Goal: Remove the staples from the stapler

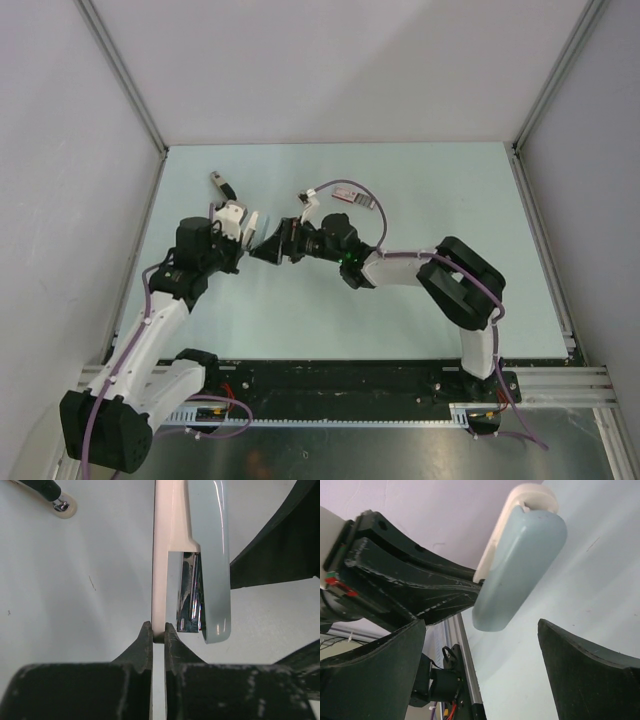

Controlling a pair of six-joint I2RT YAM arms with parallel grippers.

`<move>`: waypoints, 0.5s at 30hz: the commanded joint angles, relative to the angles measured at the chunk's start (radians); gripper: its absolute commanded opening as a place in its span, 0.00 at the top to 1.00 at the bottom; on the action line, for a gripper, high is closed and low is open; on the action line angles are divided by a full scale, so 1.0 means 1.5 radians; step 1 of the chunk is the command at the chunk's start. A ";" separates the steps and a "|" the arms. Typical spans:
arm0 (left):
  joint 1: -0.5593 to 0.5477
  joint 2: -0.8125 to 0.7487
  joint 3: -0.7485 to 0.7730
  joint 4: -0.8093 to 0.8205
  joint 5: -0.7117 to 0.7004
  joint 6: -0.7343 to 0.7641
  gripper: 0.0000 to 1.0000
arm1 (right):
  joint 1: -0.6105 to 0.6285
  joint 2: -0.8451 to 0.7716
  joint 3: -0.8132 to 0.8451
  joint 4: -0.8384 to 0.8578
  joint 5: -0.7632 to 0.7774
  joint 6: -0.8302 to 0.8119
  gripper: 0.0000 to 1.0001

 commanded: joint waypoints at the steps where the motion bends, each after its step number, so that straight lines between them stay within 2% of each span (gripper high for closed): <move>1: 0.013 -0.018 0.008 0.016 0.006 -0.028 1.00 | 0.007 0.033 0.033 0.052 -0.019 0.019 0.01; 8: 0.019 -0.018 0.000 0.012 0.012 -0.029 1.00 | 0.009 0.075 0.076 0.081 -0.022 0.045 0.14; 15: 0.021 -0.021 -0.004 0.007 0.019 -0.029 1.00 | 0.011 0.103 0.102 0.097 -0.019 0.065 0.36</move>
